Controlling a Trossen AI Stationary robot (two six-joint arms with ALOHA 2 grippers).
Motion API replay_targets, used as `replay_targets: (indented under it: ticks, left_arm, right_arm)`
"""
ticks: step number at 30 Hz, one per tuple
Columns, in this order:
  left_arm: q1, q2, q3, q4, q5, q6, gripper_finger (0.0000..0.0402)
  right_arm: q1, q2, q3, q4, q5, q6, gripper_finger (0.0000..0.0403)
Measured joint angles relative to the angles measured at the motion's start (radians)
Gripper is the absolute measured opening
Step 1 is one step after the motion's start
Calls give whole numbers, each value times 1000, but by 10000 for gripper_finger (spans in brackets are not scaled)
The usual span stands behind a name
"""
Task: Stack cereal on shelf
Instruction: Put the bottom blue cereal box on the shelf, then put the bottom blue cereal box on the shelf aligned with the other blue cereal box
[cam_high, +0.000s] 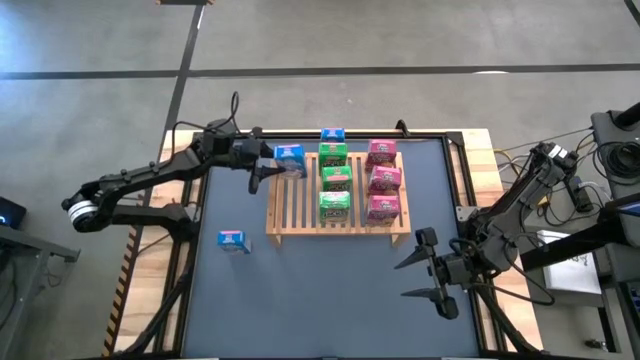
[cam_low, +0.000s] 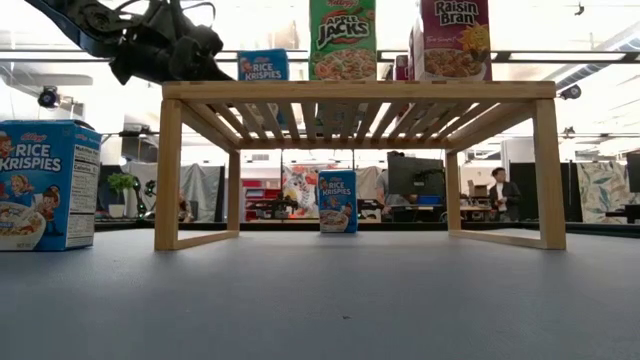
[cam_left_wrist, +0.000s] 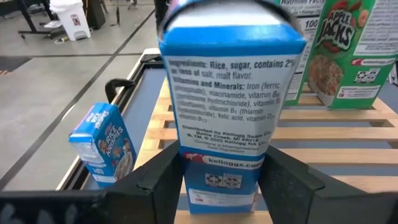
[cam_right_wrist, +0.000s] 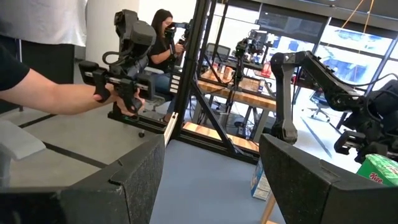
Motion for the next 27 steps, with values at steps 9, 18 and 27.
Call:
replay_targets:
  ticks: [9, 18, 27]
  left_arm:
    - [0, 0, -2, -19, -5, -7, 229]
    - [4, -23, -2, -84, -13, 5, 247]
    - [46, -125, -2, -277, -17, 30, 247]
  right_arm:
    - [0, 0, 0, 0, 0, 0, 251]
    - [0, 0, 0, 0, 0, 11, 251]
    - [0, 0, 0, 0, 0, 14, 251]
